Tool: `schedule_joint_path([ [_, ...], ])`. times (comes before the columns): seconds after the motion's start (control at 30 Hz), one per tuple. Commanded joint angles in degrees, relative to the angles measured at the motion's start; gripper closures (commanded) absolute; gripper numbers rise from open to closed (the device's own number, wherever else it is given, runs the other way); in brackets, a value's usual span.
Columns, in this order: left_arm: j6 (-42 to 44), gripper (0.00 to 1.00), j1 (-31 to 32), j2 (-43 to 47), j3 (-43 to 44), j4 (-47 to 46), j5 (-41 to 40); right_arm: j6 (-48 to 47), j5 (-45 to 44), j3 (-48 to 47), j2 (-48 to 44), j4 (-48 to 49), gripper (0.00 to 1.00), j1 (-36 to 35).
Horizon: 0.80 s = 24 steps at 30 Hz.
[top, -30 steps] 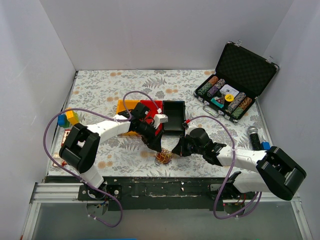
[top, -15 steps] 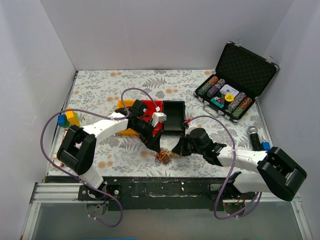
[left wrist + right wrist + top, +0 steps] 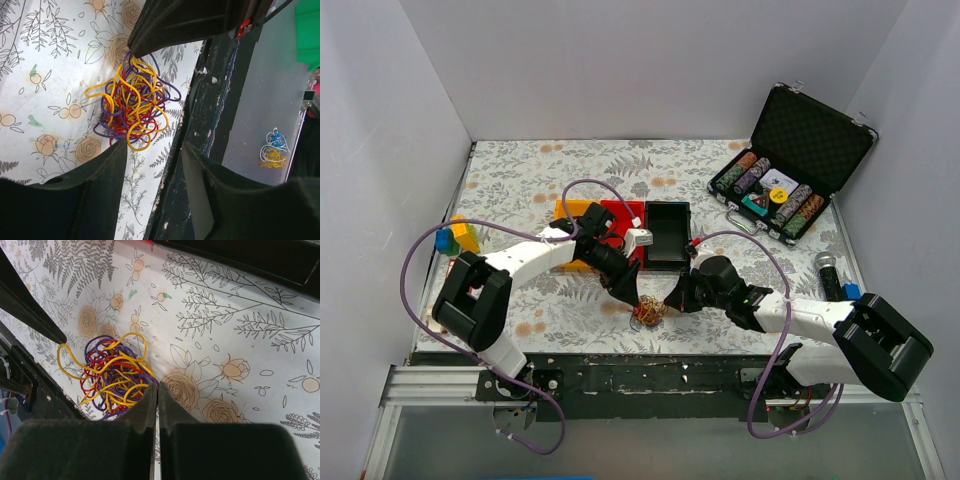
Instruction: Untangle the cables
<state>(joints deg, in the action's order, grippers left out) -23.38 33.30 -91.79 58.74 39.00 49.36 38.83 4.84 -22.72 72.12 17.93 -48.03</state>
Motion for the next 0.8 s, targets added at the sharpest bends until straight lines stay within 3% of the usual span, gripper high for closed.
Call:
schedule_joint_path([
  [0.0,-0.4,0.53,0.4,-0.1,-0.6,-0.9,2.3,-0.2,-0.4,-1.6,0.2,1.3,0.99,-0.2],
  [0.23,-1.3,0.45,0.8,-0.2,-1.6,-3.0,1.0,0.1,-0.3,-1.7,0.2,1.7,0.99,-0.2],
  [0.37,-1.6,0.64,0.8,-0.2,-1.9,-3.9,0.6,0.1,-0.2,-1.6,0.0,1.8,0.99,-0.2],
  [0.43,-2.1,0.67,0.8,0.0,-2.1,-4.7,0.6,0.1,-0.1,-1.6,0.0,1.8,0.99,-0.2],
  [0.6,-3.0,0.97,0.8,-0.2,-1.1,-4.3,-1.5,0.0,-0.1,-2.2,-0.3,1.1,0.99,-0.2],
  [0.77,-0.2,1.00,-0.1,1.7,0.4,1.4,-6.2,-0.8,-1.9,-2.4,-2.8,-2.6,0.99,-0.2],
])
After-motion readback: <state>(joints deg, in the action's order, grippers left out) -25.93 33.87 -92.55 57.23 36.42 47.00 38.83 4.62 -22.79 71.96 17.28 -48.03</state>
